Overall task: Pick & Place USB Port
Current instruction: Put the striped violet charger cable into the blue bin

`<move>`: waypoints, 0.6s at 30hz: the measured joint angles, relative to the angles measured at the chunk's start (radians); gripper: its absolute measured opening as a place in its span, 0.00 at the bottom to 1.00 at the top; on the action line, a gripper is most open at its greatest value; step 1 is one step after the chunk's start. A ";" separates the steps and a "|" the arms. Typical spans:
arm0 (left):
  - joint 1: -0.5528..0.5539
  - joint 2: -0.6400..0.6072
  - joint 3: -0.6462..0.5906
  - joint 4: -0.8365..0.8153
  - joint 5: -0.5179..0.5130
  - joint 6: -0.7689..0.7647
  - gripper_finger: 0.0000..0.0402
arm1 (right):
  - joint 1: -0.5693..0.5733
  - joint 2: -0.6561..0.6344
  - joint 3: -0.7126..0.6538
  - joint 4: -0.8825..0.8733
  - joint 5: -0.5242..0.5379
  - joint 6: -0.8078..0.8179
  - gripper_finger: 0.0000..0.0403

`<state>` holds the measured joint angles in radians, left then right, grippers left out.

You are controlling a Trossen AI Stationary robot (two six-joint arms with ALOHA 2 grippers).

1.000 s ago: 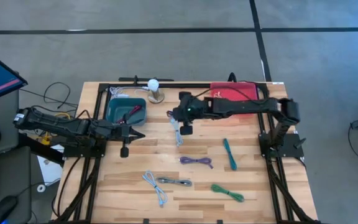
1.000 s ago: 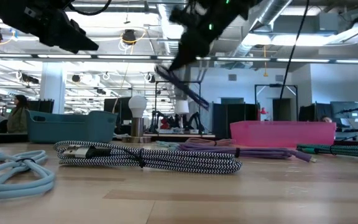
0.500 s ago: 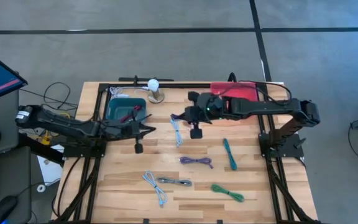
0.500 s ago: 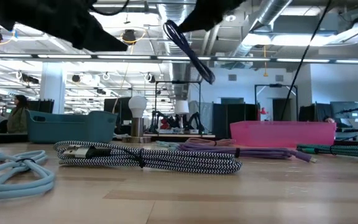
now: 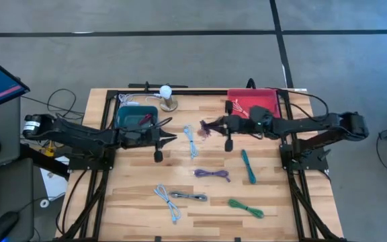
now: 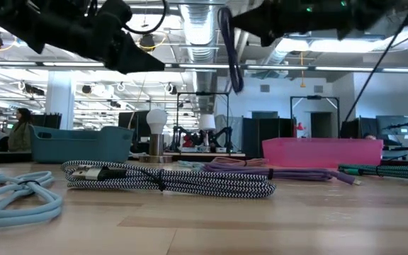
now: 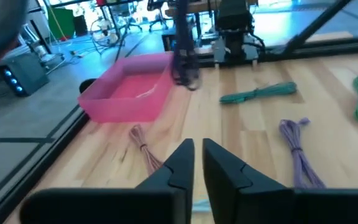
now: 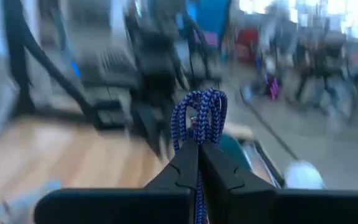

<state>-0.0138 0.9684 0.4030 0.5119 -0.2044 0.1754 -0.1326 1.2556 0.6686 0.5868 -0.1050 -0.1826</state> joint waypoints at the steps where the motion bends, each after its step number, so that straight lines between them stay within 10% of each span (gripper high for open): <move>1: 0.016 0.014 0.000 0.034 0.024 0.000 0.12 | -0.008 0.002 -0.033 0.080 -0.027 0.023 0.00; 18: 0.149 0.153 0.045 0.140 0.266 -0.111 0.50 | -0.049 0.383 0.063 0.534 -0.127 0.117 0.00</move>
<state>0.1356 1.1218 0.4484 0.6520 0.0612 0.0641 -0.1818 1.6388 0.7316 1.1206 -0.2319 -0.0658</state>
